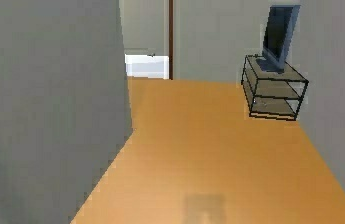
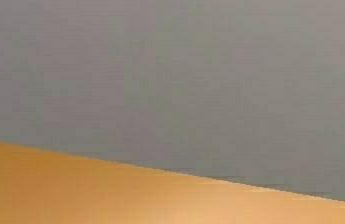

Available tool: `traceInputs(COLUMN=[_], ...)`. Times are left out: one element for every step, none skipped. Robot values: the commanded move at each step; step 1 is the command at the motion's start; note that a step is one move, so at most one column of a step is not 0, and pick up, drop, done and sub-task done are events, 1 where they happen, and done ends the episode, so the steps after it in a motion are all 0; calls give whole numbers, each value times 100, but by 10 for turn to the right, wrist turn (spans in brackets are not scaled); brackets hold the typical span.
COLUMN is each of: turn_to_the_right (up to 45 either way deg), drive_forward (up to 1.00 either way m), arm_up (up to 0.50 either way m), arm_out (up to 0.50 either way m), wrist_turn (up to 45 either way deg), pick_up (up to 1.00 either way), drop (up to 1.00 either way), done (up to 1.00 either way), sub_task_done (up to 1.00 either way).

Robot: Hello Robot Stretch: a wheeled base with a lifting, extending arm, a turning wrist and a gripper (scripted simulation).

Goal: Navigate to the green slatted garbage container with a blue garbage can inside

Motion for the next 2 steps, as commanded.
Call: traceInputs(turn_to_the_right=[0,0], drive_forward=[100,100], arm_up=[0,0], arm_out=[0,0], wrist_turn=[0,0], pick_up=[0,0], drop=[0,0], done=[0,0], sub_task_done=[0,0])
